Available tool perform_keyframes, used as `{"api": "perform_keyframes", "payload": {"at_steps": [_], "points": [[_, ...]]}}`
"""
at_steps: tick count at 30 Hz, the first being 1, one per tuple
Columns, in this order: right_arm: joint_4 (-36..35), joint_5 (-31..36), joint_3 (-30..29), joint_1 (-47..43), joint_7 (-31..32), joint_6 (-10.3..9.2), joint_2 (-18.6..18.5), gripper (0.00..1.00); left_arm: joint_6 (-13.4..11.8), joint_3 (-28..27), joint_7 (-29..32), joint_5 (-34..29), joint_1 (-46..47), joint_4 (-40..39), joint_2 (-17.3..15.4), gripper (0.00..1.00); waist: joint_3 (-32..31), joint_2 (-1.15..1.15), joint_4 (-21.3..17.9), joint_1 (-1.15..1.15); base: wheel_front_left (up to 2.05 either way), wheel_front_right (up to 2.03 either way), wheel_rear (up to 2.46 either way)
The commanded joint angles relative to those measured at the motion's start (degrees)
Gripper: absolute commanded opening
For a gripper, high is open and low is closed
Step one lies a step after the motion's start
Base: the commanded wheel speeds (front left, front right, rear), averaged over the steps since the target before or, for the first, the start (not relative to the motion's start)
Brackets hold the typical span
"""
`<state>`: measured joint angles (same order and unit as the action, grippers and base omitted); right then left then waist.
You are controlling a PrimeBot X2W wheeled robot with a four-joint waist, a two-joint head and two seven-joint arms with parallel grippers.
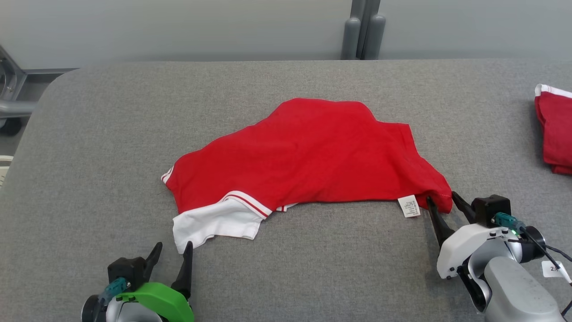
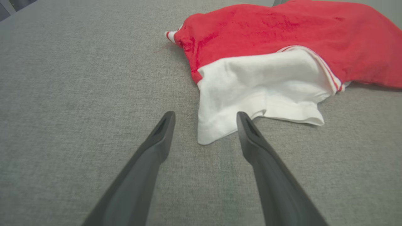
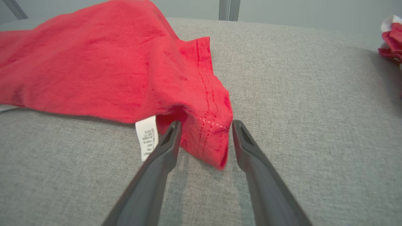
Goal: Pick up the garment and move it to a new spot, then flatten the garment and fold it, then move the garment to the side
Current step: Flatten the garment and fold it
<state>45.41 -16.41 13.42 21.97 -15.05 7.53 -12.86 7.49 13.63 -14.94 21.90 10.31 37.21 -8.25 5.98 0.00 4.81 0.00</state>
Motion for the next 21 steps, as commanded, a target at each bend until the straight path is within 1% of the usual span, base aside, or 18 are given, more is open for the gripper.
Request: {"api": "perform_keyframes", "payload": {"at_steps": [1,6,8,12,14,16,17,18,19,20,21], "points": [[-0.32,-0.23,-0.04,0.68,-0.26,-0.08,-0.34,0.8,0.01,-0.12,0.12,1.0,1.55,0.96,-0.73,1.0,0.17,0.0,0.06,0.0,0.0,0.0,0.0],[-0.98,-0.07,-0.04,0.82,-0.27,-0.08,-0.57,0.82,0.01,0.67,1.68,3.29,2.6,2.26,-0.92,1.0,0.53,0.0,-0.06,0.0,0.0,0.0,0.0],[-1.18,0.03,-0.06,0.73,-0.27,-0.08,-0.59,0.82,0.01,1.36,2.43,5.26,2.89,2.04,-0.79,1.0,0.66,0.0,-0.1,0.0,0.0,0.0,0.0],[-1.42,0.26,-0.07,0.56,-0.27,-0.08,-0.59,0.83,0.01,2.4,3.12,6.83,3.1,1.88,-1.47,1.0,0.83,0.0,-0.17,0.0,0.0,0.0,0.0],[-1.57,0.33,0.0,0.59,-0.27,-0.08,-0.58,0.83,0.01,2.73,3.44,7.22,3.69,2.3,-1.82,1.0,1.06,0.0,-0.2,0.0,0.0,0.0,0.0],[-1.7,0.35,0.05,0.74,-0.27,-0.08,-0.52,0.8,0.01,3.26,3.67,7.8,3.98,2.68,-1.75,1.0,1.28,0.0,-0.27,0.0,0.0,0.0,0.0],[-1.78,0.36,0.1,0.89,-0.27,-0.08,-0.46,0.79,0.01,3.66,3.7,8.24,4.06,2.69,-1.73,0.75,1.41,0.0,-0.34,0.0,0.0,0.0,0.0],[-1.94,0.34,0.1,1.1,-0.27,-0.08,-0.43,0.73,0.01,4.14,3.5,8.94,4.28,2.37,-1.52,0.42,1.57,0.0,-0.4,0.0,0.0,0.0,0.0],[-2.17,0.26,0.0,1.27,-0.27,-0.08,-0.45,0.59,0.01,4.48,3.3,9.86,4.52,2.1,-1.31,0.3,1.72,0.0,-0.44,0.0,0.0,0.0,0.0],[-2.34,0.32,-0.33,1.38,-0.27,-0.08,-0.68,0.48,0.01,5.86,3.63,12.34,4.77,1.27,-0.85,0.0,1.91,0.0,-0.39,0.0,0.0,0.0,0.0],[-2.29,0.37,-0.43,1.4,-0.27,-0.08,-0.83,0.46,0.01,6.4,3.48,13.67,4.93,0.82,-0.81,0.0,1.97,0.0,-0.32,0.0,0.0,0.0,0.0]]}}
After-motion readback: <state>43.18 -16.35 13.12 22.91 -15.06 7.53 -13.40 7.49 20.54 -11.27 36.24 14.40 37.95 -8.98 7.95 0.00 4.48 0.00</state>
